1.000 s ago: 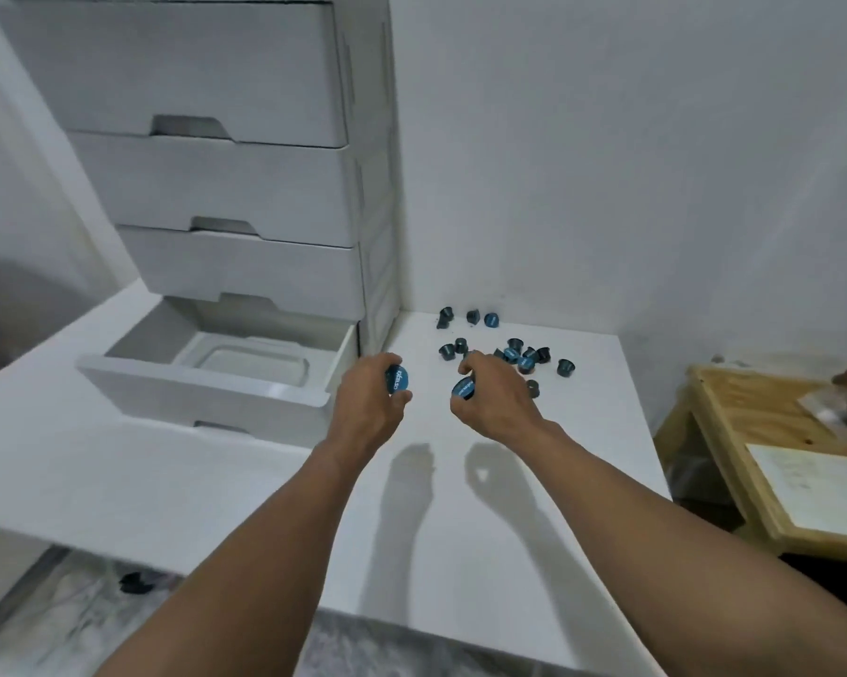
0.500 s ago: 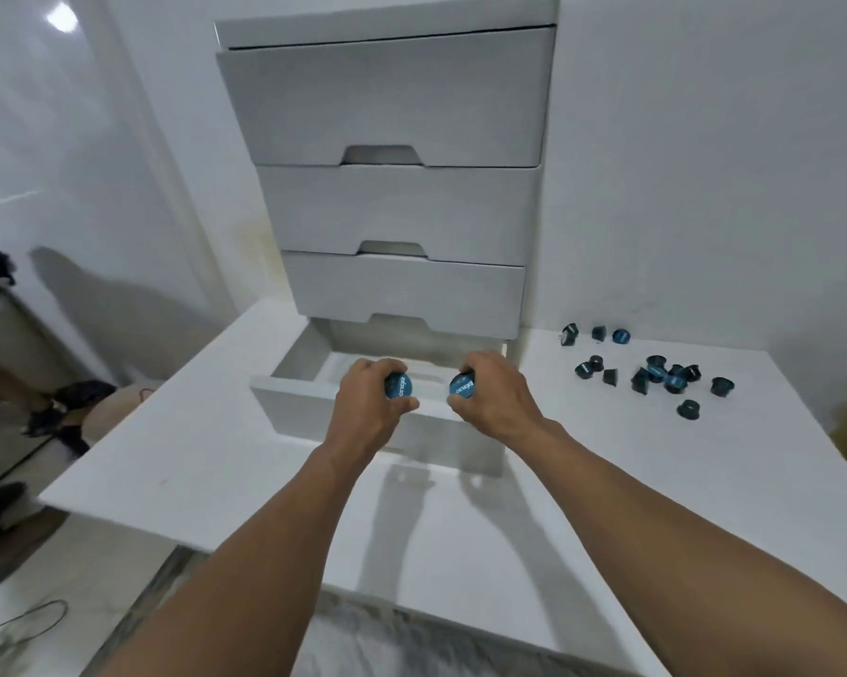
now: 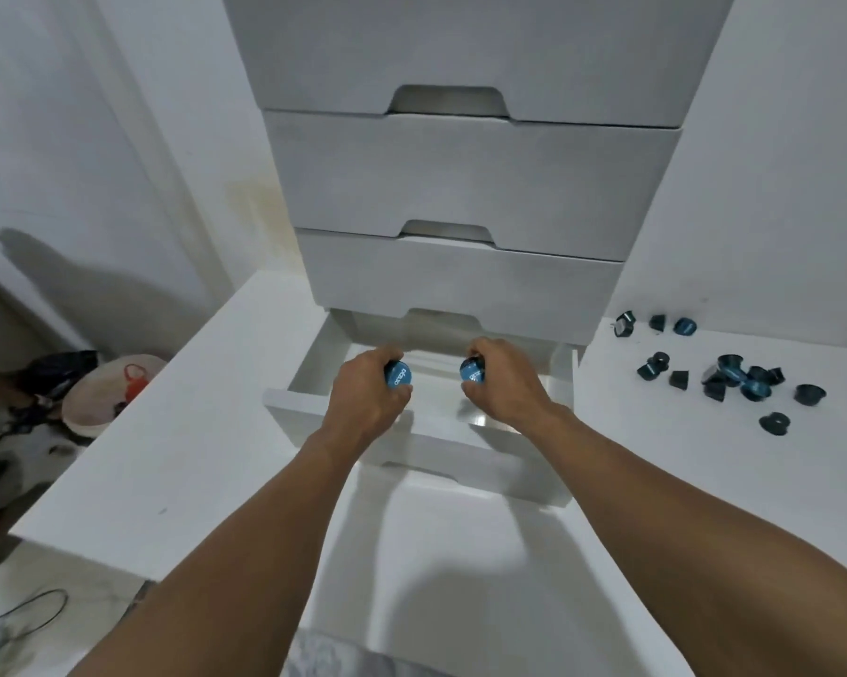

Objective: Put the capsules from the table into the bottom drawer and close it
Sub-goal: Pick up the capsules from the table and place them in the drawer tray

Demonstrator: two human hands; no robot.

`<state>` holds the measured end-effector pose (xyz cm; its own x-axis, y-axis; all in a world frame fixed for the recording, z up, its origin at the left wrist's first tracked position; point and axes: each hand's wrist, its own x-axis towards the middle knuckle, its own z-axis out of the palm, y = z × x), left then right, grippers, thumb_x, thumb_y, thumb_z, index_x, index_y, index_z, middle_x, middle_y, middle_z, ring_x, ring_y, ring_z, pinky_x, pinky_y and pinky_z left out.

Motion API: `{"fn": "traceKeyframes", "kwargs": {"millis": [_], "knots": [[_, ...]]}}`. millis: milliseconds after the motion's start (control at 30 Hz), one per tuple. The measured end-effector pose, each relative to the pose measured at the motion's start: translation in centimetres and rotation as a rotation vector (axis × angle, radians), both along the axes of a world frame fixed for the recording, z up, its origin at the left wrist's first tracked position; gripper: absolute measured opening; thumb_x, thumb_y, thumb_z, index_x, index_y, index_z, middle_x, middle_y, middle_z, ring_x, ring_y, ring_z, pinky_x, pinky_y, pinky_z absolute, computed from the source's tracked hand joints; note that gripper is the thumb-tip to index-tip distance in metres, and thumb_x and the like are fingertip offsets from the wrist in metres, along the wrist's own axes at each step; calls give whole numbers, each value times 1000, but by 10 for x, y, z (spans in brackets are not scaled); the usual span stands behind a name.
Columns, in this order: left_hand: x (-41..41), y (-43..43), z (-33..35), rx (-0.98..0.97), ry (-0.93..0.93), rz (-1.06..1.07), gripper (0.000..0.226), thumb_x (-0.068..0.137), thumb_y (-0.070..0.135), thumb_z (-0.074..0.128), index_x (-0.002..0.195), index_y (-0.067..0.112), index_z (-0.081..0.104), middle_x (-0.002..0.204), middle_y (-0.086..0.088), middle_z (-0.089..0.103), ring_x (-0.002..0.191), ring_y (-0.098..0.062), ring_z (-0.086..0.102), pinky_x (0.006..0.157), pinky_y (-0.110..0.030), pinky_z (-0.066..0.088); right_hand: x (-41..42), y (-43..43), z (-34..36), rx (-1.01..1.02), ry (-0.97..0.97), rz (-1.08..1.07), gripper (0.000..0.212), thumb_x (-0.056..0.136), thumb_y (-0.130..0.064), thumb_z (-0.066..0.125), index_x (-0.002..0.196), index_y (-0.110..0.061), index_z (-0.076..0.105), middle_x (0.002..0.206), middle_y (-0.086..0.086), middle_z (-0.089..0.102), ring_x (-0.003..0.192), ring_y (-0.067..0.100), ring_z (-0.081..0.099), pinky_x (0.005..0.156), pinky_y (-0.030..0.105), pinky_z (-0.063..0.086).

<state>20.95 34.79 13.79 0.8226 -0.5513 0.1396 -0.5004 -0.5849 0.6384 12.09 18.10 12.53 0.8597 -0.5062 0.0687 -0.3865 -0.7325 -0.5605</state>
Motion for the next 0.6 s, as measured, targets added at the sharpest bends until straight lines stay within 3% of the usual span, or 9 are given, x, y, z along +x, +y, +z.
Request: {"fn": "traceKeyframes", "kwargs": {"millis": [200, 367, 467, 600], "knots": [[70, -12, -22, 164, 35, -78, 38, 75, 13, 71, 113, 14, 64, 105, -10, 63, 91, -23, 60, 81, -27, 48, 63, -11, -32, 55, 81, 29, 39, 76, -2, 65, 113, -13, 61, 111, 9, 60, 97, 26, 56, 78, 27, 43], [121, -24, -51, 307, 93, -216, 39, 76, 11, 69, 114, 14, 64, 109, -11, 62, 97, -25, 60, 86, -31, 49, 94, -8, -68, 121, 191, -5, 34, 80, -6, 58, 110, -20, 58, 108, 6, 55, 97, 26, 54, 74, 25, 36], [145, -36, -72, 377, 69, -354, 33, 80, 17, 68, 112, 14, 64, 107, -9, 65, 96, -25, 59, 83, -31, 48, 109, -4, -86, 169, 196, -56, 33, 79, -5, 58, 109, -17, 60, 104, 10, 55, 89, 24, 52, 71, 24, 35], [167, -49, -97, 527, 62, -563, 33, 83, 23, 65, 115, 18, 63, 112, -7, 65, 100, -24, 60, 84, -30, 47, 123, 5, -108, 180, 312, -68, 35, 81, -16, 64, 116, -17, 60, 112, 11, 62, 101, 28, 58, 77, 24, 40]]}}
